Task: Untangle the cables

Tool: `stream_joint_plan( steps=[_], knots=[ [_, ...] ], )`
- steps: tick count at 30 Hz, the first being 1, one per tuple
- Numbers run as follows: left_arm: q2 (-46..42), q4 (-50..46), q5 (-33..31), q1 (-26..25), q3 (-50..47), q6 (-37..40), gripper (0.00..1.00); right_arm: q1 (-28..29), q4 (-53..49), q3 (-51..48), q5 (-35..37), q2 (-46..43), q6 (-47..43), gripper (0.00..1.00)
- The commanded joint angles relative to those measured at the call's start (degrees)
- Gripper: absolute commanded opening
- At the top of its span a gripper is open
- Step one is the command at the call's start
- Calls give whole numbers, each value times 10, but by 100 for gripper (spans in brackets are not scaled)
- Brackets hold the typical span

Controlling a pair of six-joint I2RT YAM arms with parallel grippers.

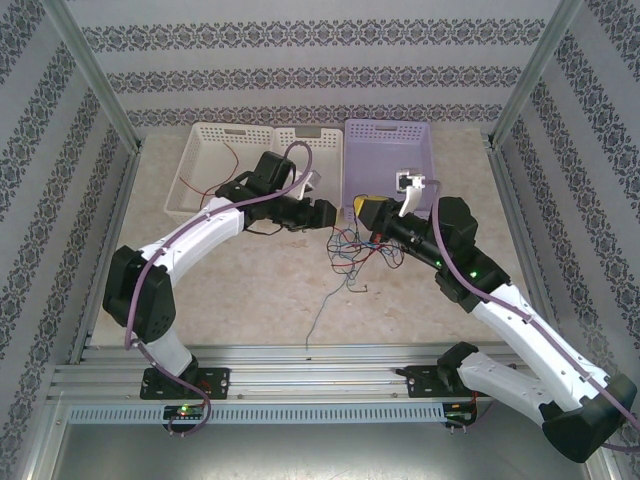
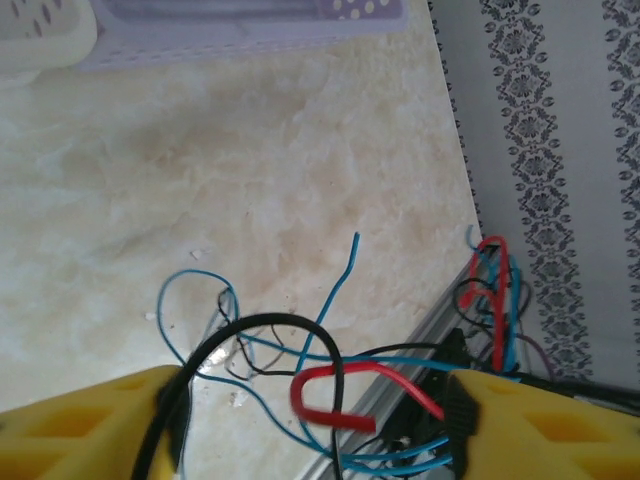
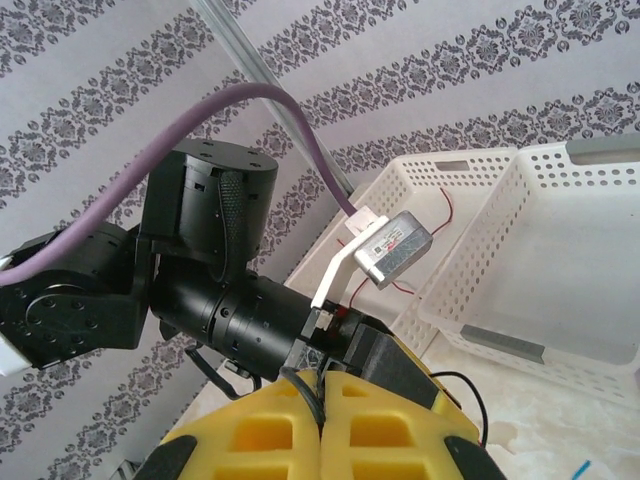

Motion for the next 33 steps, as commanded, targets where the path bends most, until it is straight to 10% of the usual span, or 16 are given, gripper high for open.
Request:
stream_joint_plan(
  steps=[1, 15, 33],
  knots=[
    [-4, 10, 13, -4, 11, 4, 55, -6, 27, -6, 0, -4, 0, 0],
    [-7, -9, -1, -3, 24, 20, 0, -12, 25, -42, 20, -28, -6, 0],
    [-88, -30, -119, 65, 7, 14, 0, -172, -187, -201, 194, -249, 55, 0]
  ],
)
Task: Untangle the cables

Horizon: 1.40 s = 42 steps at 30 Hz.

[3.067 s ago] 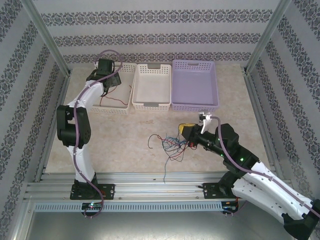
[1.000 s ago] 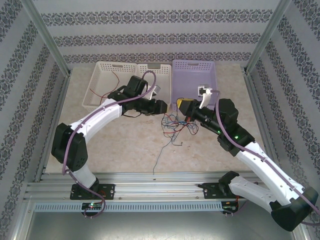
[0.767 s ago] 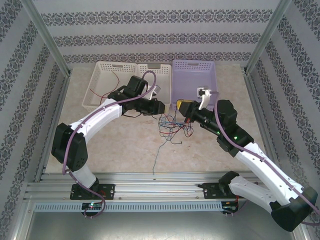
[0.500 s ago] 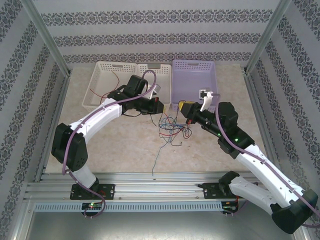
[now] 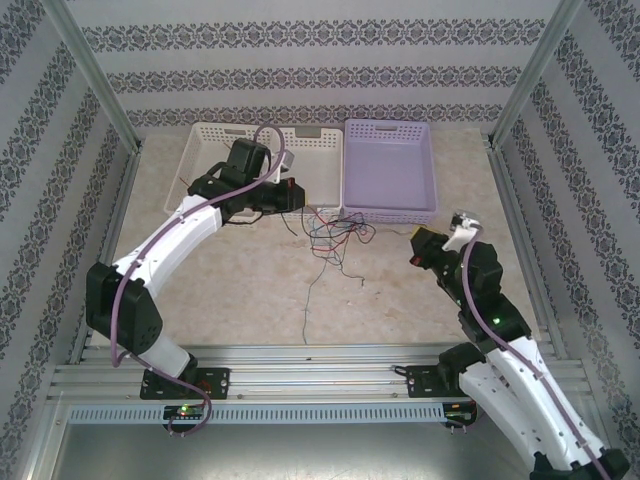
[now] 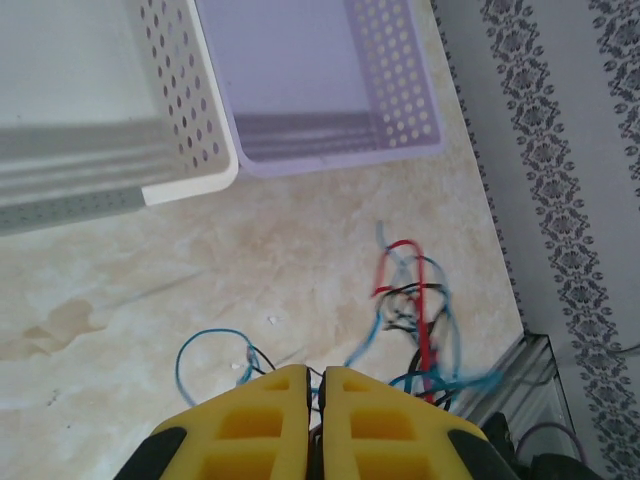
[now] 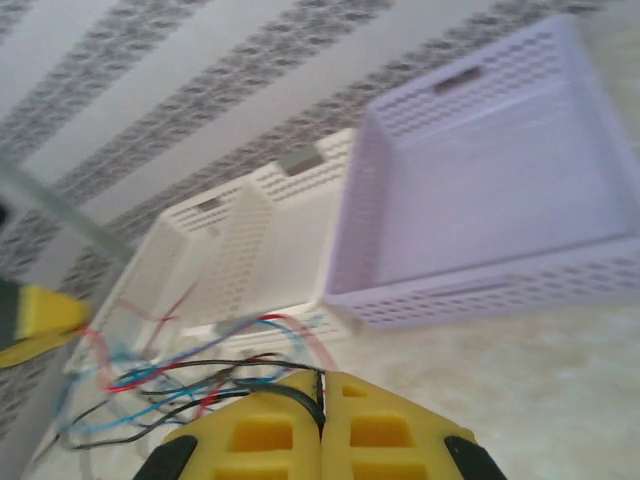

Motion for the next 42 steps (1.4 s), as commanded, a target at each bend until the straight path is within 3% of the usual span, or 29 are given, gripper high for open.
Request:
stream_joint_plan(
  steps=[1, 6, 11, 14, 19, 26, 36, 42],
  knots=[
    [-29, -14, -32, 14, -3, 5, 0, -46, -74, -19, 31, -28, 28, 0],
    [-57, -26, -65, 29, 2, 25, 0, -127, -142, -33, 22, -48, 45, 0],
    [-72, -25, -78, 31, -1, 34, 0, -166, -127, -45, -43, -52, 51, 0],
    [-75, -35, -95, 31, 4, 45, 0, -176, -183, -19, 17, -70, 37, 0],
    [-87, -55, -136, 40, 12, 59, 0, -205, -229, 9, 45, -114, 29, 0],
    [-93, -76, -176, 56, 23, 74, 0, -210, -307, 100, 112, -136, 3, 0],
    [-109, -93, -247, 73, 27, 94, 0, -207, -385, 211, 152, -142, -21, 0],
    [-110, -90, -252, 74, 23, 101, 0, -184, -408, 248, 194, -156, -40, 0]
  ],
)
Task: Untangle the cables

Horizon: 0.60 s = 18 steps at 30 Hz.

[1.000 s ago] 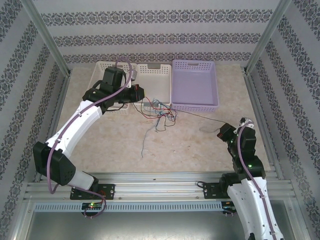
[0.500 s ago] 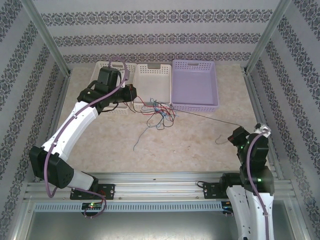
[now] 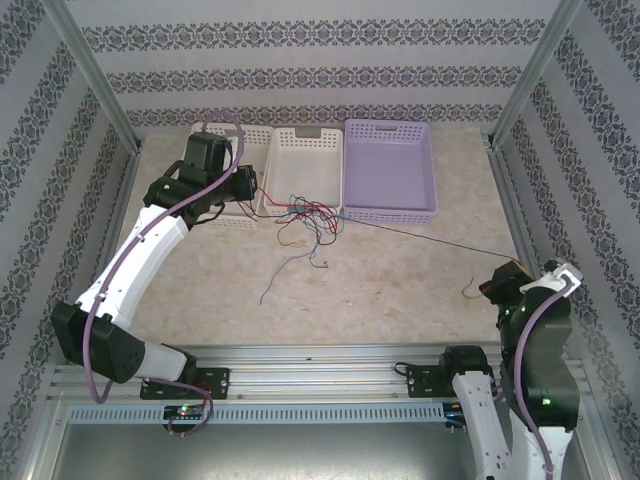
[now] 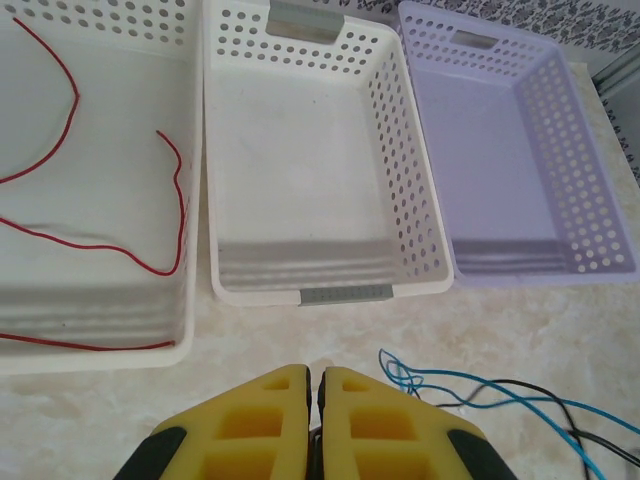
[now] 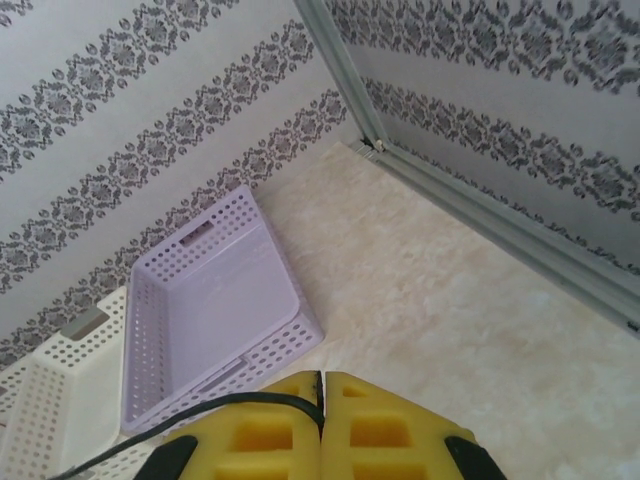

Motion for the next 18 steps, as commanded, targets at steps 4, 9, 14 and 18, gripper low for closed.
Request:
stream_joint_plan(
  steps=[4, 9, 14, 18],
  knots=[
    [-17, 27, 44, 10, -4, 6, 0, 34, -10, 7, -24, 16, -44, 0],
    [-16, 53, 86, 7, -16, 1, 0, 37, 38, -33, -202, 62, -36, 0],
    [-25, 69, 95, 0, -26, 2, 0, 37, 114, -75, -276, 51, -21, 0],
    [-20, 87, 125, -3, -34, -11, 0, 41, 171, -111, -364, 84, 2, 0]
  ],
)
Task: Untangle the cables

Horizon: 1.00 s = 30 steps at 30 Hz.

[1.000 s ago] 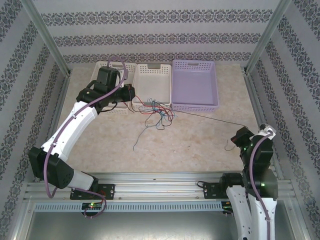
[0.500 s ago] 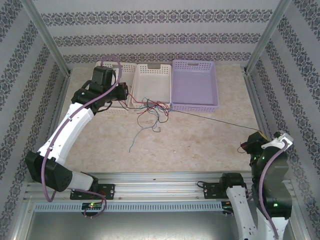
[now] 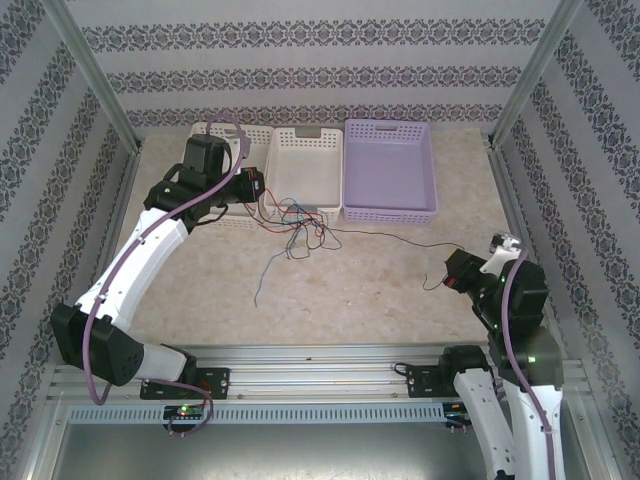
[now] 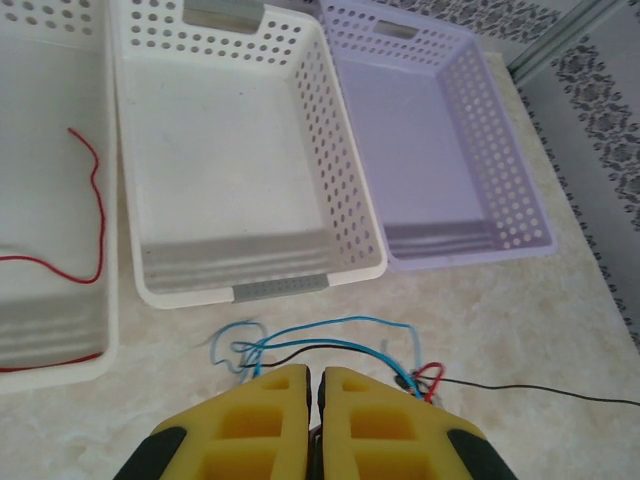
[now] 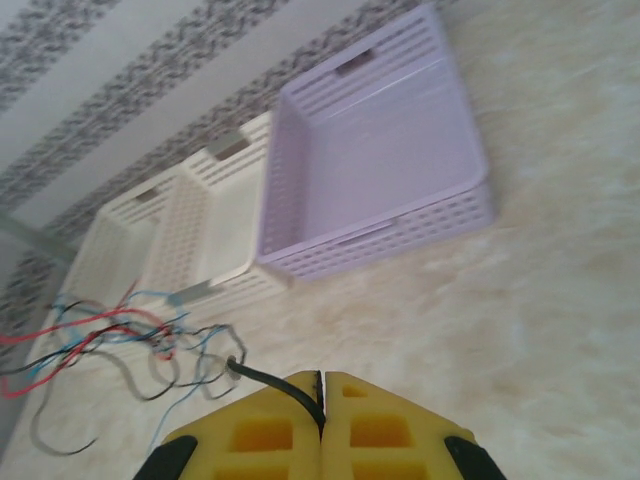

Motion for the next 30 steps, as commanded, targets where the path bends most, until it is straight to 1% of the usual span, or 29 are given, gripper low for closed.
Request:
stream_joint_plan(
  steps=[1, 2, 5, 6, 7, 8, 13, 16, 19, 25, 30],
  knots=[
    [-9, 42, 38, -7, -8, -12, 0, 12, 77, -24, -96, 25, 18, 6],
    [-8, 43, 41, -9, -9, -12, 0, 20, 88, -32, -100, 30, 20, 11],
    [-11, 56, 58, -12, -14, -16, 0, 62, 136, -62, -103, 44, 22, 23],
    [-13, 63, 64, -13, -17, -18, 0, 84, 147, -67, -91, 51, 19, 27],
    [-15, 68, 72, -16, -20, -20, 0, 109, 153, -68, -76, 60, 12, 34],
    [-17, 73, 80, -17, -22, -19, 0, 134, 160, -67, -60, 70, 4, 38],
    [-27, 99, 107, -23, -32, -27, 0, 308, 216, -52, 56, 148, -44, 50],
    [-34, 106, 109, -25, -36, -26, 0, 389, 250, -42, 98, 206, -72, 55],
    [-37, 110, 113, -24, -38, -26, 0, 417, 302, -48, 108, 266, -67, 57],
    [-40, 117, 120, -25, -41, -30, 0, 470, 441, -56, 112, 373, -80, 57],
    [-41, 118, 122, -25, -42, -31, 0, 478, 498, -40, 110, 436, -78, 57]
  ],
)
